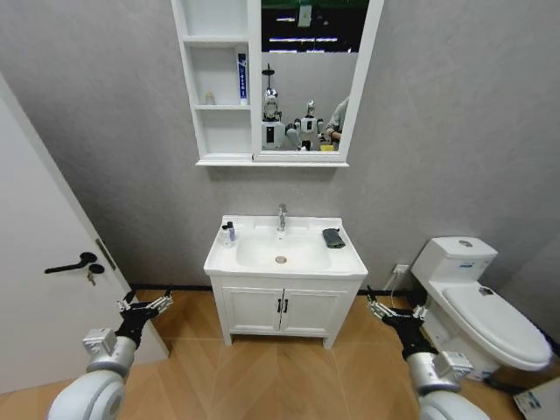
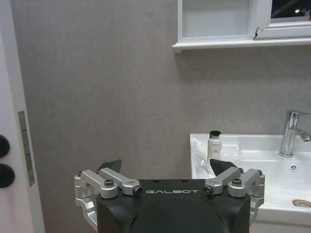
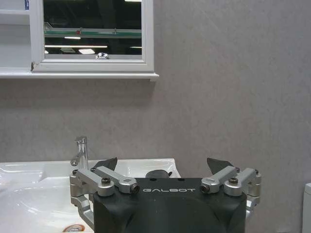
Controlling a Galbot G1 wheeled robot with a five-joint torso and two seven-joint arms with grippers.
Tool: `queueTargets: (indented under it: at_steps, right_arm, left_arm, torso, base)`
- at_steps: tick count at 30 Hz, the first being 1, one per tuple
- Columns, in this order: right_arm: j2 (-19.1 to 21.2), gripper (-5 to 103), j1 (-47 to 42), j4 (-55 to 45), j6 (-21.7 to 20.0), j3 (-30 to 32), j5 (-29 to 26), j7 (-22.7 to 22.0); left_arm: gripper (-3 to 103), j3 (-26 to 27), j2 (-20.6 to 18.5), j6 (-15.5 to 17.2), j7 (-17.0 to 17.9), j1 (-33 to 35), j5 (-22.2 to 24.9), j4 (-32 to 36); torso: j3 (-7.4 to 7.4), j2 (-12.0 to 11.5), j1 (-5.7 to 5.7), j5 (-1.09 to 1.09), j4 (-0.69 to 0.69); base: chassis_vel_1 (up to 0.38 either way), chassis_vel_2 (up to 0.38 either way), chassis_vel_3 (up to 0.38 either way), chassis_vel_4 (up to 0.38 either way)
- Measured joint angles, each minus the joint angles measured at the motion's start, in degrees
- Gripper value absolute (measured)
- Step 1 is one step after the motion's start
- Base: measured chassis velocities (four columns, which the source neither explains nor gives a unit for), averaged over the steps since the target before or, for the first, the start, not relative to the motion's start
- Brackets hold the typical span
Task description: Move facial cleanser and shampoo from washbasin to cabinet, then wipe washbasin with towel.
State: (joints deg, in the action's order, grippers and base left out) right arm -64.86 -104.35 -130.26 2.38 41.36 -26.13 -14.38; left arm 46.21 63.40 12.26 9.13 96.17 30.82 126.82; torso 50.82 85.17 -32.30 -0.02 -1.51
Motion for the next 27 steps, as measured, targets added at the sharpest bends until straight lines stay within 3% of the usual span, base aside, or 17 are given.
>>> queueTargets:
  at_steps: [14,23,27]
  right_arm:
    - [0.5,100,0.0,0.3,0.4,0.2,-0.3,0.1]
    - [0.2,100,-0.2,0.3,0.7,0.0,0.5,0.4]
    - [-0.4,100,-0.9,0.5,3.3,-0.4,3.2,1.9]
  left_arm:
    - [99,-0.4,-0.4,0.2,0.1,-0.2,0.0,-0.1]
    - [99,-0.3,-0.5,0.2,0.1,-0.3,0.0,-0.1]
    - [100,-0.6,-0.5,0.2,-0.2,-0.3,-0.6,0.0]
  torso:
    - [-0.03,0.0,0.08,0.01,-0.01]
    - [0.01,0.0,-0.02,0.0,0.0]
    - [0.02,0.0,-0.06,0.01,0.01]
  base:
    - [-0.054,0.045,0.046,-0.039]
    - [-0.233,0.233,0.243,-0.253]
    - [-0.254,0.234,0.249,-0.251]
